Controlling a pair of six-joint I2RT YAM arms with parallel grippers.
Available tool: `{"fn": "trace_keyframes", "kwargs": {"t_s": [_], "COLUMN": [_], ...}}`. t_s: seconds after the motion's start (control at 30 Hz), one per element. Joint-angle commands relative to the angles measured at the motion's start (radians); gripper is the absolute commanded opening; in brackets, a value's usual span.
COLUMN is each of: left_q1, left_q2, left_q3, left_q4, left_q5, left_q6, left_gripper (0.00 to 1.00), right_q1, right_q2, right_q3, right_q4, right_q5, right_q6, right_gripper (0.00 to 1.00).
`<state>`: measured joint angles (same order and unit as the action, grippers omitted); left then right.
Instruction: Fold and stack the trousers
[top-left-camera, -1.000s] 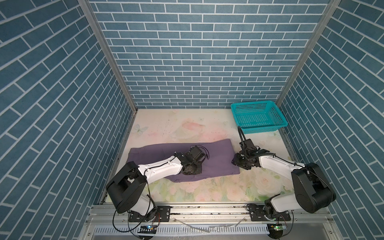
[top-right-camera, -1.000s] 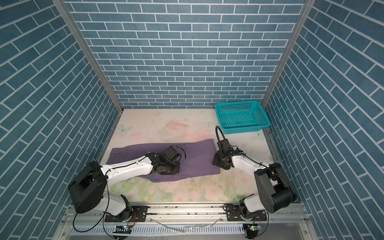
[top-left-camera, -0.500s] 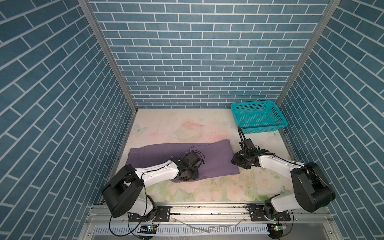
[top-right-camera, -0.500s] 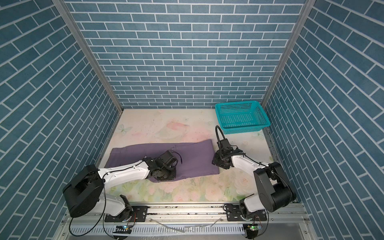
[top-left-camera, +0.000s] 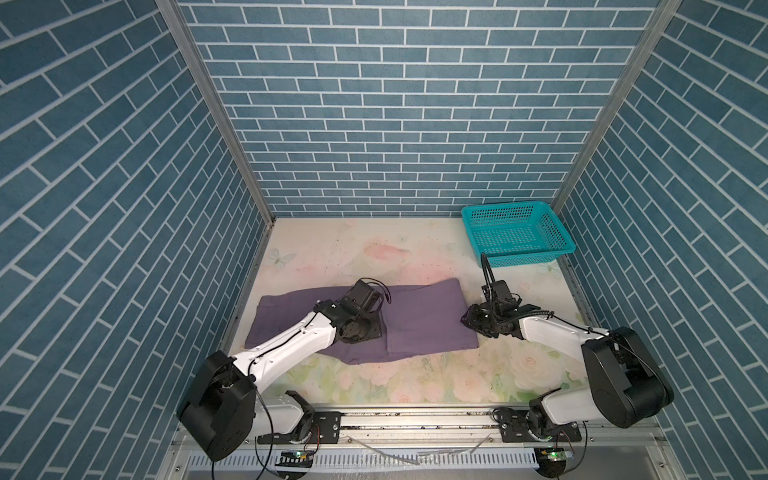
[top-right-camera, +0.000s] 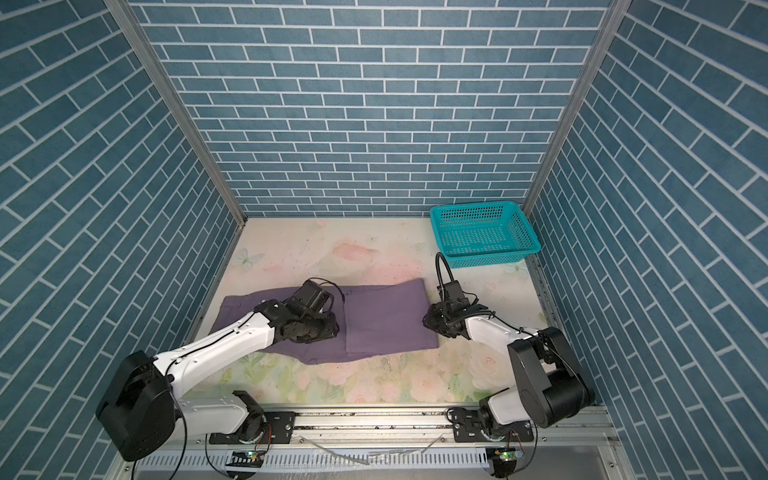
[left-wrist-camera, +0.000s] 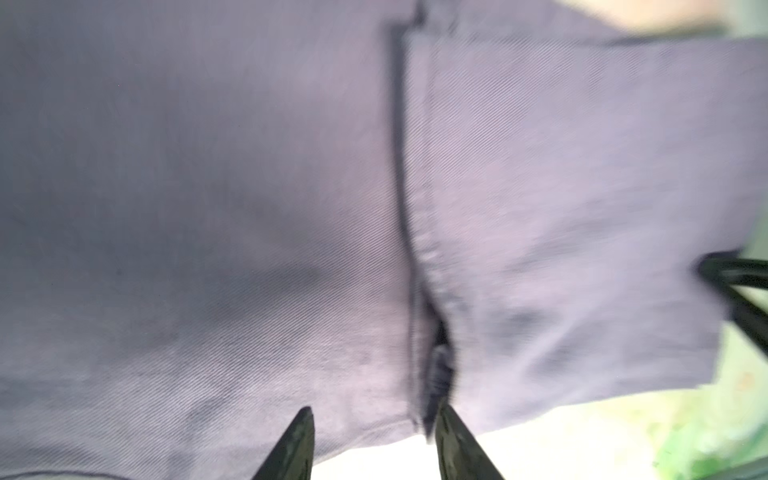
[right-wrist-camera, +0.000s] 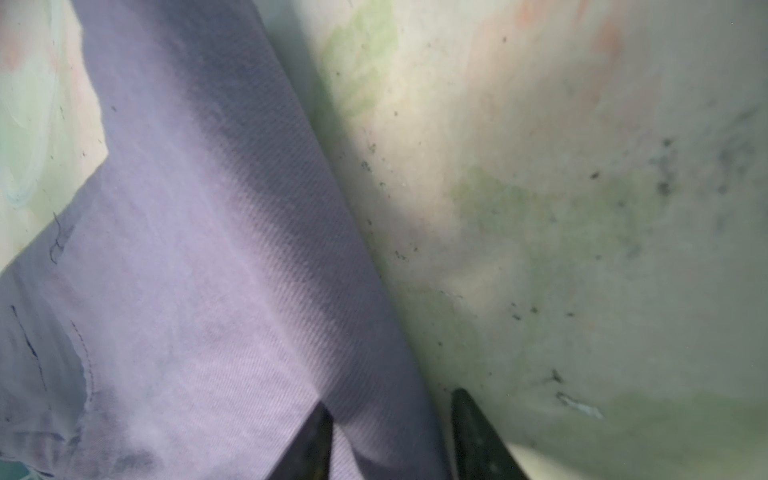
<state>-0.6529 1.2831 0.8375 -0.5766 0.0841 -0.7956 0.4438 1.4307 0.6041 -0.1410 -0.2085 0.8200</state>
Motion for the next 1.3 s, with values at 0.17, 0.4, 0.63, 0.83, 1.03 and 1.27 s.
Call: {"fn": "trace_keyframes", "kwargs": {"t_s": [0.17,0.4,0.63,0.83,1.03,1.27], "left_q1": [-0.027,-0.037,-0.028,-0.027,0.027,0.171], "left_q2": [0.185,0.351,0.411,0.332,0.168,-0.030], "left_q3": [0.055,0.048,0.067,0.216,0.305,0.237], "left_q4": [0.166,0.243,0.245,0.164,0.072,-0.028], "left_q5": [0.062,0.055,0.079,0.115,0.100,0.050], "left_q6": [-0.013,-0.003,0.021,0.071,0.105,0.133], "left_gripper": [0.45,0.35,0.32,0.45,0.50,0.52], "right_q1": [0.003,0.003,-0.010,-0.078,-0.204,-0.306], "right_q2": [0.047,-0.004,-0.171,-0.285,-0.386,-0.426], "right_q3": [-0.087,-0.087,0.076,0.259,0.350,0.459], "right_q4": [-0.072,-0.087,-0.389,-0.706,-0.864,-0.946], "right_q5": [-0.032,-0.038,0.097,0.271,0.353,0.416], "right_q6": [0.084,0.104,0.022,-0.082,-0.160,-0.234], "right_gripper": [0.24,0.00,0.00,0.00,0.00,0.00]}}
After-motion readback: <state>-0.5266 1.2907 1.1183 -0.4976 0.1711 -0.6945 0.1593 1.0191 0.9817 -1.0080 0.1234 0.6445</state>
